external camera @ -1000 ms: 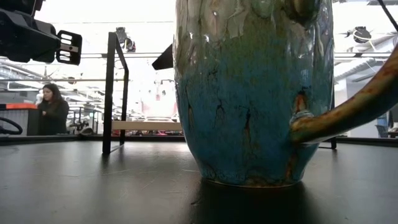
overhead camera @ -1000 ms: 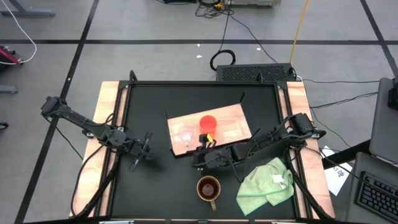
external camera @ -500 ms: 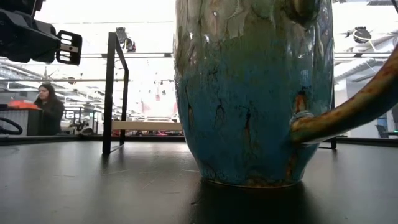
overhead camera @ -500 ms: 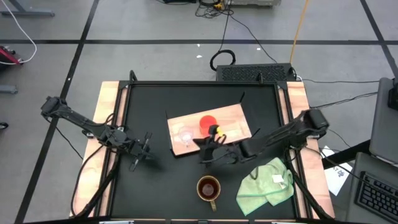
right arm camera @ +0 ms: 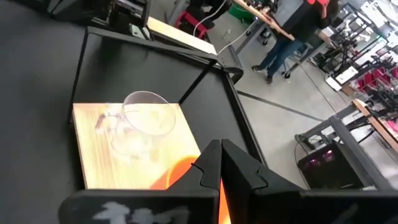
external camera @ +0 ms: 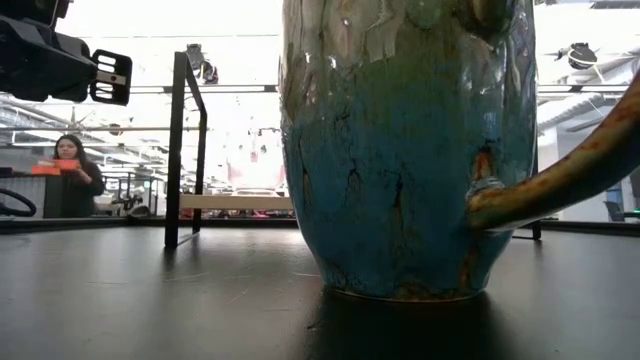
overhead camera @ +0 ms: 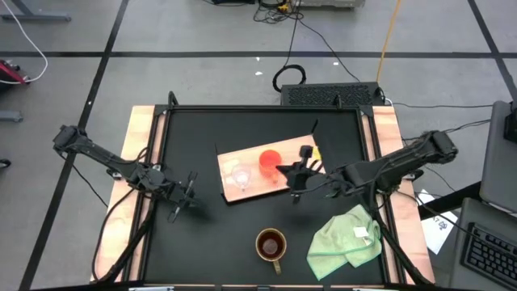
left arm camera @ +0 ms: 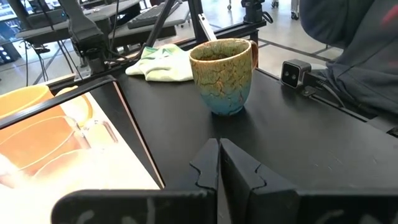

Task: Stack small to large cups/mugs on shelf
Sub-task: Put the green patterned mug on the shelf

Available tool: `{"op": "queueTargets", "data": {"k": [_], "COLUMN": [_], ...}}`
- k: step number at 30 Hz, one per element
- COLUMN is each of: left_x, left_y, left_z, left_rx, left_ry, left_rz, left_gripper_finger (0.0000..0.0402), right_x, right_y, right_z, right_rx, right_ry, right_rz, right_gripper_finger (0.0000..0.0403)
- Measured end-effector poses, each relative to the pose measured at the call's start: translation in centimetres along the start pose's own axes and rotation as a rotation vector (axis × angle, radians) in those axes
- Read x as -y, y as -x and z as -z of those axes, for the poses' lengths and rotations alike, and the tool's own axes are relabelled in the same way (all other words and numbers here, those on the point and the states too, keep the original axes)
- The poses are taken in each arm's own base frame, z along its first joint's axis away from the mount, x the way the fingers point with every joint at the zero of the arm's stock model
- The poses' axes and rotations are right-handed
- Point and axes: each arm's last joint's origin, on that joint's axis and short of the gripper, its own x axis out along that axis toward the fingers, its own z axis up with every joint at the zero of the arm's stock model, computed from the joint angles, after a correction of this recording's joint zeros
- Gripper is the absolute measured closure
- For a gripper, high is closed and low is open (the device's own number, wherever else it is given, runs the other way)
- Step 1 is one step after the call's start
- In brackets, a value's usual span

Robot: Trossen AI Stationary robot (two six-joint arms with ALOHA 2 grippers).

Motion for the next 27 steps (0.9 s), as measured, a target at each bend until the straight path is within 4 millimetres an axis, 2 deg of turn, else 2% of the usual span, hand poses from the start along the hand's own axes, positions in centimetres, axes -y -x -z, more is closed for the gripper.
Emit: {"op": "queueTargets", "data": {"k": [5, 9, 15, 21, 27], "left_x": [0.0, 0.2, 0.4, 0.4, 0.7], "left_y": [0.0, 0.0, 0.0, 0.1, 0.1], "left_z": [0.0, -0.1, -0.6, -1.1, -1.3], "left_rx": [0.001, 0.012, 0.053, 0.092, 0.112], "left_ry": [0.000, -0.018, -0.087, -0.083, -0.090], "left_rz": [0.003, 0.010, -0.024, -0.054, -0.035], "left_gripper_finger": [0.0383, 0.0383, 0.0383, 0.0383, 0.0383], "right_x": [2.2, 3.5, 4.2, 4.6, 5.2], "right_y": [3.1, 4.9, 6.2, 7.2, 8.6], "right_z": [0.9, 2.4, 5.7, 9.1, 11.3], "right_rx": [0.026, 0.037, 0.034, 0.013, -0.002], "right_ry": [-0.037, -0.076, -0.078, -0.097, -0.134], "right_rz": [-0.008, -0.015, -0.015, -0.019, -0.035], "right_gripper_finger": [0.0403, 0.0403, 0.0403, 0.0403, 0.0403]}}
